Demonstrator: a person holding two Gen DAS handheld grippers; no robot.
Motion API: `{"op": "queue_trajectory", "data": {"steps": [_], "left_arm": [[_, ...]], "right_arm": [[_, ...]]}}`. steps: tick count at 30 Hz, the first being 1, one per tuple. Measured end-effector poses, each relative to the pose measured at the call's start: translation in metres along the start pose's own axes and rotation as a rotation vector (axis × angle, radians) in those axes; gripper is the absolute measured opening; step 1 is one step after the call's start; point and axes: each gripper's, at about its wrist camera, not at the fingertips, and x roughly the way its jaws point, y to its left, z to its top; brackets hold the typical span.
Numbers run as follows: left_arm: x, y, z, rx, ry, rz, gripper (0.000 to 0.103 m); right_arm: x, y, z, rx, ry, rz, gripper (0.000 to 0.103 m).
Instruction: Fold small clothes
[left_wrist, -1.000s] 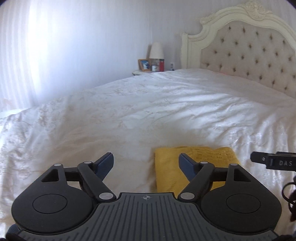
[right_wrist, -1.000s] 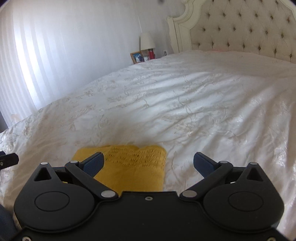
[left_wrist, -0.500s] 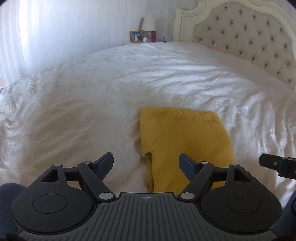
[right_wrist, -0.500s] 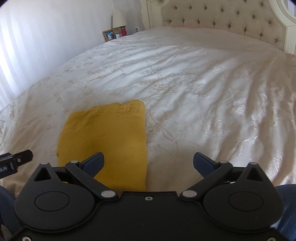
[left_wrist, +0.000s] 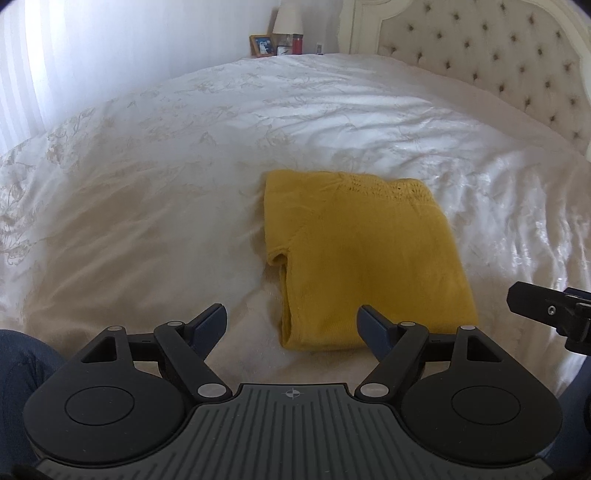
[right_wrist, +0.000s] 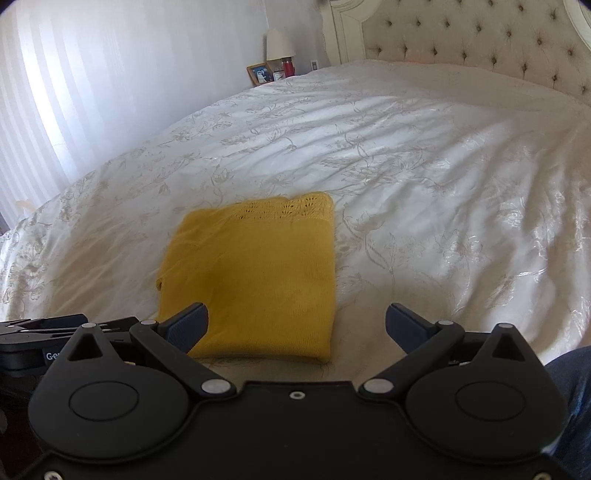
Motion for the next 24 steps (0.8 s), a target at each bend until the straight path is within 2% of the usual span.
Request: {"op": "queue_trajectory", "data": {"steps": [7, 12, 24], "left_arm": [[0.005, -0.004, -0.001, 0.017, 0.024, -0.007, 0.077], [0.009, -0.008, -0.003, 0.026, 0.044, -0.012, 0.077], [0.011, -0.01, -0.002, 0.034, 0.059, -0.012, 0.077]], "right_arm": [[0.007, -0.01, -0.002, 0.077, 0.03, 0.032, 0.102], [0.012, -0.012, -0.003, 0.1, 0.05, 0.025, 0.102], [0.014, -0.001, -0.004, 0.032, 0.046, -0.009, 0.102]]}}
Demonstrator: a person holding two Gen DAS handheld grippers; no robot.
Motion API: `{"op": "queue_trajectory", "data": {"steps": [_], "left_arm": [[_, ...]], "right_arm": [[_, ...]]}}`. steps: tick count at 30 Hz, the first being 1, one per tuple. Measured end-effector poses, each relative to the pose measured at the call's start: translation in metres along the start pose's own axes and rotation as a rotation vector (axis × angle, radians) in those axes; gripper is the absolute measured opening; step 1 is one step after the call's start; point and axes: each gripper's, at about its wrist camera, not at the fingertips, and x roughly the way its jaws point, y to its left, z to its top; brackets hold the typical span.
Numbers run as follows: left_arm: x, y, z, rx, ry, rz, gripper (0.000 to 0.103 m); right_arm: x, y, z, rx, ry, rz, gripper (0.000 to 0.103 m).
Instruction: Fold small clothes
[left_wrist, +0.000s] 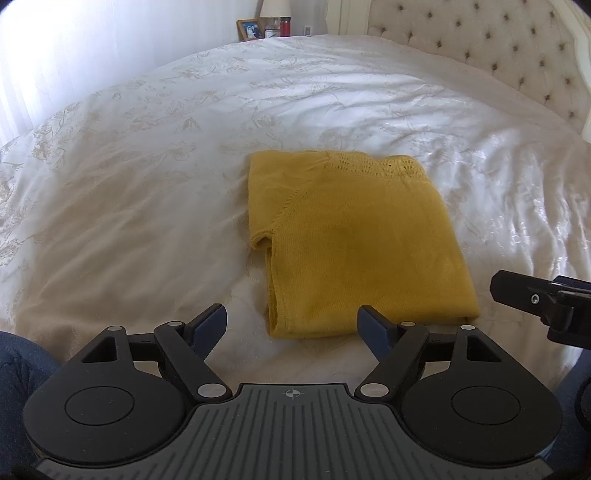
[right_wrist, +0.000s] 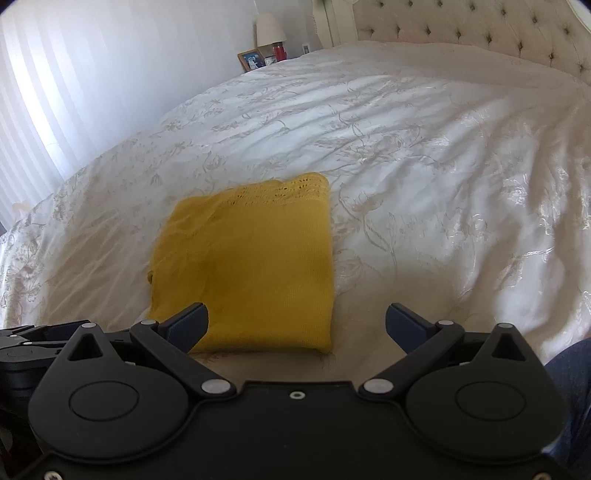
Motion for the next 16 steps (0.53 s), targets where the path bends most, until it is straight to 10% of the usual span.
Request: {"op": "queue_trajectory", "data": {"steps": [16], "left_arm": [[0.0036, -0.0003, -0.0006, 0.003, 0.005, -0.01, 0.077]], "right_arm": [[0.0006, 0.0023, -0.0008, -0.001, 0.0, 0.0, 0.102]]}}
